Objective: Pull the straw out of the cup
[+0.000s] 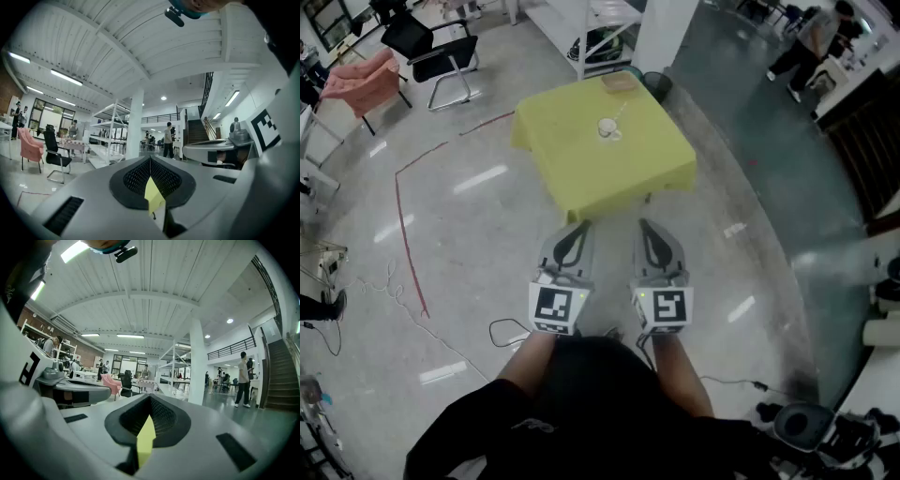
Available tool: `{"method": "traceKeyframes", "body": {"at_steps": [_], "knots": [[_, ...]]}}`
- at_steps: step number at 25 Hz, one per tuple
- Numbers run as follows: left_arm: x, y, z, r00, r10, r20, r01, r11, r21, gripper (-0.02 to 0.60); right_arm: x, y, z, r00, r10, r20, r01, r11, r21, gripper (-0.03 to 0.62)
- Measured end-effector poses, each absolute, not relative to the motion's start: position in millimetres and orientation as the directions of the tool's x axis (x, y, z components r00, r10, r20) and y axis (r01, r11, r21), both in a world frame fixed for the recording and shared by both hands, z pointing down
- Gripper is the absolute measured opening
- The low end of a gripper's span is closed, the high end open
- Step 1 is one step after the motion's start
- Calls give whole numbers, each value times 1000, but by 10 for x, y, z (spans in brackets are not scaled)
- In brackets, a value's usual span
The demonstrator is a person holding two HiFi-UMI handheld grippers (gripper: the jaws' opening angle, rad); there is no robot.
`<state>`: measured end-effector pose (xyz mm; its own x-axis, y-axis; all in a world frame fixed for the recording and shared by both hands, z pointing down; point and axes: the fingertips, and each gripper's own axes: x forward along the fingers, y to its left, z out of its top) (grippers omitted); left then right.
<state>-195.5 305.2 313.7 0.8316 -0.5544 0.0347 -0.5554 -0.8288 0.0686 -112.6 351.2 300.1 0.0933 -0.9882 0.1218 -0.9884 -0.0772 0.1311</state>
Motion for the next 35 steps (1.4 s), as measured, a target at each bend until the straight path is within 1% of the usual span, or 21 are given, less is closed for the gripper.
{"method": "traceKeyframes", "body": {"at_steps": [7,10,14,18,24,30,35], "knots": [[-2114,2822,3333,845,-531,67,-535,-840,93,44,-1292,3298,3183,97,-986,135,-990,-81,118,15],[-2202,2721,3401,854,-516,73,-521,-848,98,44,-1312,3261,3324,123,-978,170,-985,-99,143,17],[-2305,2546,3532,865,-494,92,-502,-859,106,44,-1311,3231,3520,161,-966,203,-982,-136,131,17],[-2366,2461,3629,878,-467,107,-478,-870,121,44,-1431,3203,3653,169,-957,237,-982,-141,128,17],[-2183,2468,3880,888,-431,161,-455,-876,164,44,-1363,3151,3786,157,-950,270,-985,-130,116,17],[-1915,2243,4014,877,-445,181,-471,-871,142,44,-999,2854,3905,133,-948,289,-989,-109,95,17],[-1673,1878,4167,842,-484,237,-520,-845,122,44,-718,2450,4008,56,-953,298,-997,-38,66,17]]}}
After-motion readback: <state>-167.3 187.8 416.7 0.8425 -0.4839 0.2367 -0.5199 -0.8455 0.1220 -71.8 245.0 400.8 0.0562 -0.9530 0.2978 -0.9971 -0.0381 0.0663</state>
